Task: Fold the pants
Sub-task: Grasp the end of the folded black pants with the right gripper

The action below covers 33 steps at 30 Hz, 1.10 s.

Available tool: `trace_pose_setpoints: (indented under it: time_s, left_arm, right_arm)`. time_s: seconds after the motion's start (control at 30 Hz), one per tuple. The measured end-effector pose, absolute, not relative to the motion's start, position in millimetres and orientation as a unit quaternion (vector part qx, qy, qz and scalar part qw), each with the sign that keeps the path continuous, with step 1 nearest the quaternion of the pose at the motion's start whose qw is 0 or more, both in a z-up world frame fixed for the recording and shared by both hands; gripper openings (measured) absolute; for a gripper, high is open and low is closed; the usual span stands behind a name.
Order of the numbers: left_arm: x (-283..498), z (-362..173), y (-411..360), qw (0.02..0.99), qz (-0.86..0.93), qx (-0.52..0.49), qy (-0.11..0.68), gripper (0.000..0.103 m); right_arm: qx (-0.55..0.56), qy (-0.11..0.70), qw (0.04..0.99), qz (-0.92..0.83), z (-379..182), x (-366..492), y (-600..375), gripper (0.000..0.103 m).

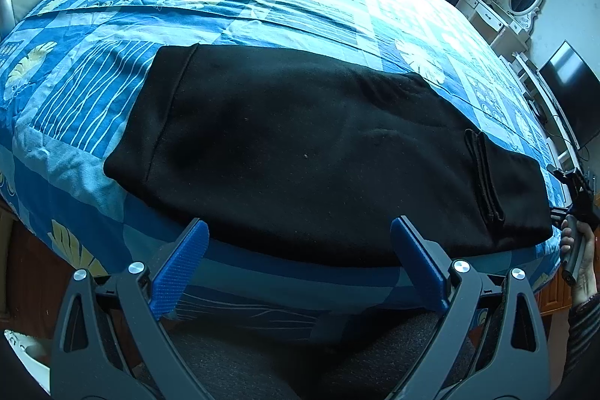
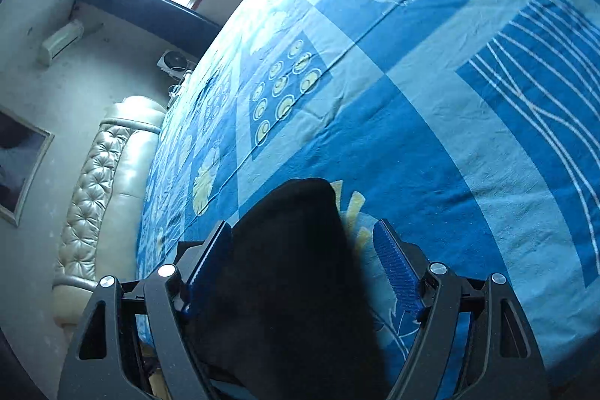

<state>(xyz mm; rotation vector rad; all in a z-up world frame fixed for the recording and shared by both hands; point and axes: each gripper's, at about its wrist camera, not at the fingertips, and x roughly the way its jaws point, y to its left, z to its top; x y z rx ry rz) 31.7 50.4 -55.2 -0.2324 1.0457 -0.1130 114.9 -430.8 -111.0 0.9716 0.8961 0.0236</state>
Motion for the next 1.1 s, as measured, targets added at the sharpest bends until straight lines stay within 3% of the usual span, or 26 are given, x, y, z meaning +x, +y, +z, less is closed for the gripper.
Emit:
trace_pose_setpoints:
  time_s: [0.03,0.1,0.17,0.27,0.8,1.1]
  left_arm:
    - [31.8,-56.0,50.4,0.857,-0.054,-0.111,0.5,0.097]
    - [31.7,-57.1,50.8,0.856,-0.053,-0.114,0.502,0.097]
    - [32.0,-58.1,51.0,0.854,-0.054,-0.117,0.504,0.097]
    - [32.8,-59.1,50.5,0.852,-0.057,-0.121,0.507,0.097]
    - [29.6,-56.7,43.8,0.857,-0.058,-0.105,0.501,0.097]
    - [29.7,-54.4,52.4,0.859,-0.047,-0.113,0.498,0.097]
  right_arm:
    - [0.462,0.417,0.782,0.019,-119.5,118.3,-431.3,0.073]
    - [0.472,0.413,0.778,0.029,-128.6,123.0,-431.1,0.046]
    - [0.478,0.421,0.77,0.032,-138.1,127.3,-427.4,0.034]
    - [0.474,0.427,0.769,0.034,-143.4,129.3,-426.4,0.028]
    - [0.493,0.418,0.762,0.046,-149.3,126.5,-435.3,0.028]
    - [0.516,0.419,0.743,0.077,-141.4,94.8,-433.9,0.047]
